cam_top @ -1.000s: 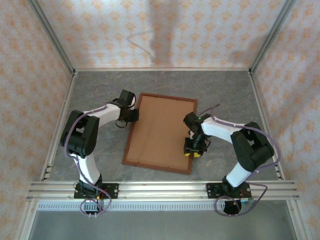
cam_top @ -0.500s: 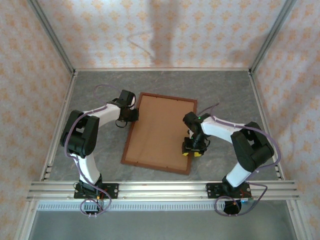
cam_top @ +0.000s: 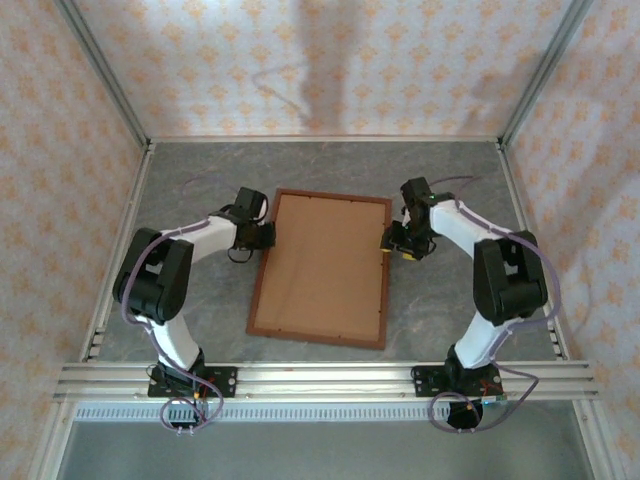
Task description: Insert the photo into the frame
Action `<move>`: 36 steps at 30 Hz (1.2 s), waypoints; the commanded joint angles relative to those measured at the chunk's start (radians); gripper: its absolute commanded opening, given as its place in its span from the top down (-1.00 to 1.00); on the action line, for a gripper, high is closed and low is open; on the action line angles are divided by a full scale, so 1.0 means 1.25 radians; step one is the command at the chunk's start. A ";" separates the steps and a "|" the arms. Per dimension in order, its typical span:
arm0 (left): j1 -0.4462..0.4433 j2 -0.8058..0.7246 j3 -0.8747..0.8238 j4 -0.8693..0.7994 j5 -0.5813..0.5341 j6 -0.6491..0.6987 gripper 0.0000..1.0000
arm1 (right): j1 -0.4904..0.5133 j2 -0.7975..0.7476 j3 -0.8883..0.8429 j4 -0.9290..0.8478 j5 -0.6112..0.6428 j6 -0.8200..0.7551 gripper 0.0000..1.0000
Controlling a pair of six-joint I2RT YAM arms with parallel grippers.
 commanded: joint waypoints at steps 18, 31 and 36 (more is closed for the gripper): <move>-0.004 -0.056 -0.089 -0.053 -0.001 -0.085 0.74 | 0.004 0.100 0.059 0.070 -0.051 -0.047 0.04; 0.007 -0.055 -0.021 -0.082 0.005 -0.078 0.25 | 0.017 0.145 0.069 0.066 0.004 -0.063 0.42; 0.043 -0.052 0.026 -0.094 0.015 -0.072 0.10 | 0.017 0.143 0.063 0.063 0.037 -0.063 0.53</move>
